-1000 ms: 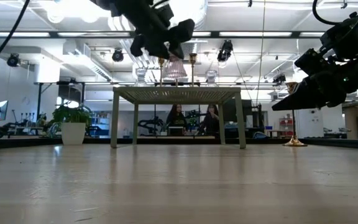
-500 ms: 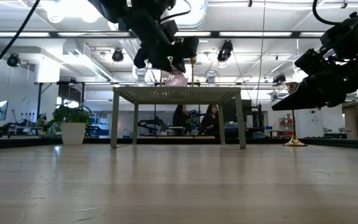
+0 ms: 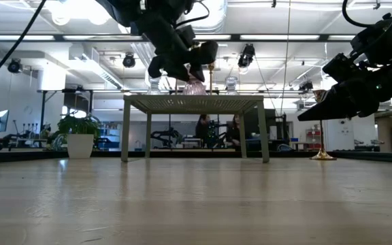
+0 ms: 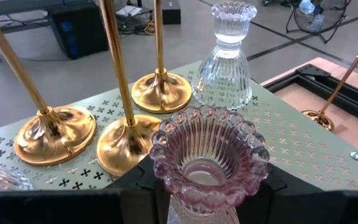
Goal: Pick & Place candle stick holders
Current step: Put the pink glass candle holder on the shelf, then put the gold candle holder on the shelf
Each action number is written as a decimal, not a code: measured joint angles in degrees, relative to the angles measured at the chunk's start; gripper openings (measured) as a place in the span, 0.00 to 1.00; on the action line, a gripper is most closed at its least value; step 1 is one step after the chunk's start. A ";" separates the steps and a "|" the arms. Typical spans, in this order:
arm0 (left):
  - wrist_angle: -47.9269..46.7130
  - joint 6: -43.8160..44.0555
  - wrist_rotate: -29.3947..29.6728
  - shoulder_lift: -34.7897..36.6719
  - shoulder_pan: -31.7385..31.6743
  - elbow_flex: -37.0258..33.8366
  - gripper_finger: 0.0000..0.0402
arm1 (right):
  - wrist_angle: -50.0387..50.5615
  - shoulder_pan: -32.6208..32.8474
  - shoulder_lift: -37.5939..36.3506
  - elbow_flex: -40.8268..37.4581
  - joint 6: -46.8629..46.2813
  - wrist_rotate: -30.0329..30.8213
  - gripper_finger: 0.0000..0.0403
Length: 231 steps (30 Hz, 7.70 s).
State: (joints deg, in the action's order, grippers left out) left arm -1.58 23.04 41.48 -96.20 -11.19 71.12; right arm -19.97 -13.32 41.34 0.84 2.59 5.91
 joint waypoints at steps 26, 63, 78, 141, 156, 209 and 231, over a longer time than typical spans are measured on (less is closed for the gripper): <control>-2.54 3.20 -2.94 0.09 -0.24 0.03 0.32 | 0.00 0.00 0.00 0.00 0.00 0.00 0.02; -2.94 -0.06 -3.07 0.69 -0.24 -0.23 0.62 | 0.00 0.00 0.00 0.00 0.00 0.00 0.02; -8.73 1.11 -3.59 3.69 1.35 -0.16 0.62 | 0.00 0.00 0.00 0.00 0.00 0.00 0.02; 47.54 -14.22 -15.75 53.22 27.80 -68.68 0.61 | 0.01 0.02 0.04 -0.02 0.00 0.00 0.02; 31.88 -16.73 -14.39 53.22 27.81 -70.46 0.61 | -0.06 0.00 0.07 -0.02 0.00 0.00 0.02; 31.73 -14.22 -14.41 53.11 27.81 -70.46 0.61 | 29.17 0.83 -16.37 3.26 -37.38 54.66 0.58; 31.71 -14.22 -14.44 53.11 27.81 -70.46 0.61 | 5.54 -8.96 -2.45 1.40 -28.75 50.68 0.52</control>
State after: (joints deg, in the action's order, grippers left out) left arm 30.13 8.82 27.05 -43.09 16.62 0.67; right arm -14.43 -22.28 38.90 2.24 -26.16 56.59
